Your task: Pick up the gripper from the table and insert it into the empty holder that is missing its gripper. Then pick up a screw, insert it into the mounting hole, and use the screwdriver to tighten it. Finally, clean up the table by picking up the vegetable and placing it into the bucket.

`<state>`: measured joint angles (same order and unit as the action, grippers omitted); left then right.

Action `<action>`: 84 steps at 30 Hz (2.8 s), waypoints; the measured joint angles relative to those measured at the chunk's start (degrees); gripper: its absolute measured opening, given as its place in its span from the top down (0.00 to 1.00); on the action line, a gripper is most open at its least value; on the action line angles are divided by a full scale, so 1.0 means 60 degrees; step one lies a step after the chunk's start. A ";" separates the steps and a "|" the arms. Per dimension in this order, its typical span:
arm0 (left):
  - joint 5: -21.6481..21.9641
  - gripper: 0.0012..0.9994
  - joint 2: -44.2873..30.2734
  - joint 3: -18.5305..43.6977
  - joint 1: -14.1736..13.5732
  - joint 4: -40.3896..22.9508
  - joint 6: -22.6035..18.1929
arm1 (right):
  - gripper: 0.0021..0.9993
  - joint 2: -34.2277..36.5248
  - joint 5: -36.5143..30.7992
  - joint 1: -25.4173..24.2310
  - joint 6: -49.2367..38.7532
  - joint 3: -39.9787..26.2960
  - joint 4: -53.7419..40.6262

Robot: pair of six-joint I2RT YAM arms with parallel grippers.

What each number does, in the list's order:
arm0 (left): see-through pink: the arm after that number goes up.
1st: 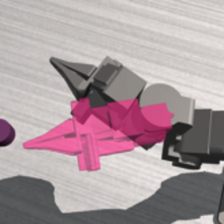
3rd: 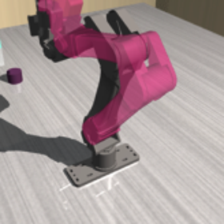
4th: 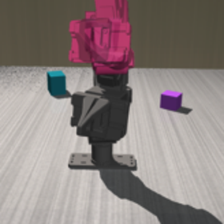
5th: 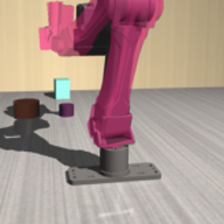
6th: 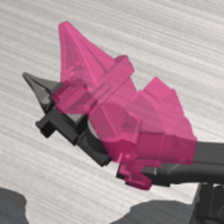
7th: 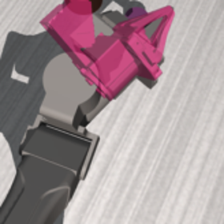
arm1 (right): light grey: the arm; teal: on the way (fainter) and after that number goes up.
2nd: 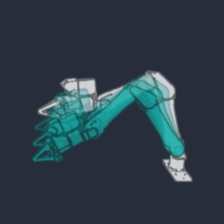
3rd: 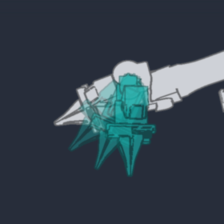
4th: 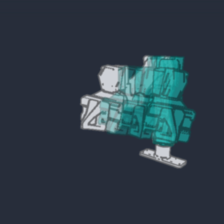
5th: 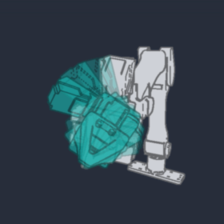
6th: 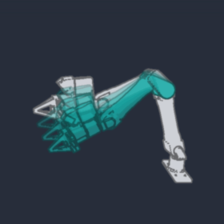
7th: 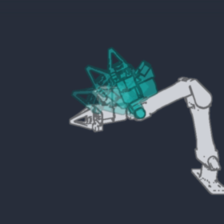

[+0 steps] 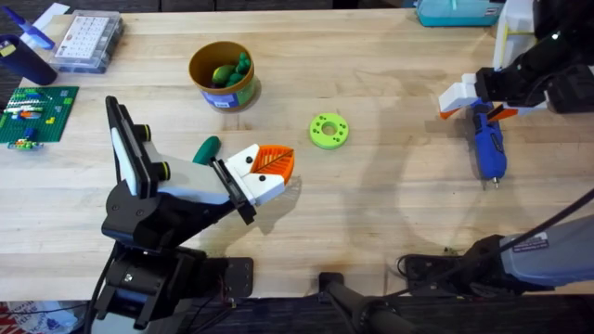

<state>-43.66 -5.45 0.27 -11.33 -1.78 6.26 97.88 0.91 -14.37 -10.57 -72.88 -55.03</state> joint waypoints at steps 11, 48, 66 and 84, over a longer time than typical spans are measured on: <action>0.0000 0.99 0.0000 0.0004 0.0000 -0.0169 0.0033 | 0.02 -0.0365 -0.0004 0.0000 -0.0005 -0.0519 -0.0484; 0.0000 0.99 0.0000 0.0000 0.0000 -0.0169 0.0033 | 0.02 -0.0150 -0.0160 -0.1304 -0.1385 0.0206 0.0404; 0.0000 0.99 0.0000 0.0000 0.0001 -0.0168 0.0033 | 0.02 0.0465 -0.0569 -0.1279 -0.0915 0.1370 0.2070; -0.0002 0.99 0.0000 0.0000 0.0000 -0.0168 0.0033 | 0.02 0.0515 -0.0533 -0.1275 -0.0885 0.1355 0.2445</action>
<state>-43.67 -5.45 0.27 -11.33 -2.79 6.46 100.97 -2.29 -22.02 -15.88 -64.75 -40.36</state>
